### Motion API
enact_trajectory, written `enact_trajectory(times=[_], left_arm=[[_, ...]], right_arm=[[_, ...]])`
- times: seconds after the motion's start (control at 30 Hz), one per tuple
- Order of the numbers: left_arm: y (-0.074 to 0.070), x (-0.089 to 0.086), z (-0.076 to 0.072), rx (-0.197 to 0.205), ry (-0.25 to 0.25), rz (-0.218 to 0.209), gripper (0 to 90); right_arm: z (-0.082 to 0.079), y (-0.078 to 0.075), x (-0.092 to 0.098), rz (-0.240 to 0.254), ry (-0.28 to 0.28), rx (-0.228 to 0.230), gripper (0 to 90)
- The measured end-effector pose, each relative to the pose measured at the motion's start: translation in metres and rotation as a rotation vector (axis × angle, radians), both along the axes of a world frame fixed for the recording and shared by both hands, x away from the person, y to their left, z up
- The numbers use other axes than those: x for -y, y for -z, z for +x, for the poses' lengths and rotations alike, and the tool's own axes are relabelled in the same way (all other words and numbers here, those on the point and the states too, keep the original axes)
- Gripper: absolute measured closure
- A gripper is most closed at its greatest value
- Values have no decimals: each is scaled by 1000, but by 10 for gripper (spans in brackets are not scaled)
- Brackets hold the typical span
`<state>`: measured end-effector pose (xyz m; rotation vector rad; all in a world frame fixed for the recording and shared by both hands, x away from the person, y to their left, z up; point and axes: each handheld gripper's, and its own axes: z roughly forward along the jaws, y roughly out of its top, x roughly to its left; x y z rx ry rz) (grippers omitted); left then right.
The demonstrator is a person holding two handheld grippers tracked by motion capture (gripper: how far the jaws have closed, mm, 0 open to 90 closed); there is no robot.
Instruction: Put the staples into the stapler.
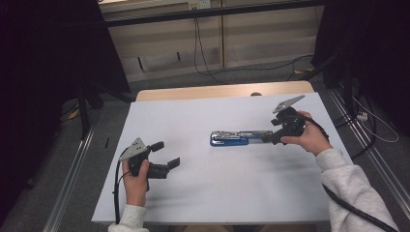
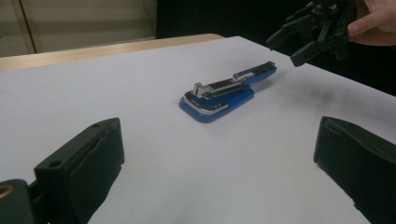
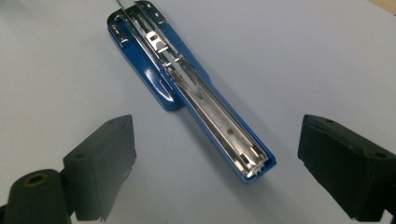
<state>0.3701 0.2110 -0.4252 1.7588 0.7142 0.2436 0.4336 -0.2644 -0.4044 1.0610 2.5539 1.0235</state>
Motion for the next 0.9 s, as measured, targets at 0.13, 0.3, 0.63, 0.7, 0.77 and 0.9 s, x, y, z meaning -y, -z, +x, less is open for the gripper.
enact_trajectory(times=[0.13,0.3,0.63,0.7,0.77,0.9], left_arm=[[2,7,4,-23,12,11,18],[3,20,10,-36,44,20,26],[8,41,25,-53,8,66,31],[8,45,29,-55,14,79,30],[7,49,32,-59,3,84,31],[8,57,37,-49,13,70,34]], right_arm=[[-7,2,11,25,47,17,105],[-14,7,19,34,93,41,106],[-24,16,30,54,156,47,106],[-24,17,32,53,172,48,106],[-24,19,33,53,175,51,103],[-26,21,34,38,173,47,100]])
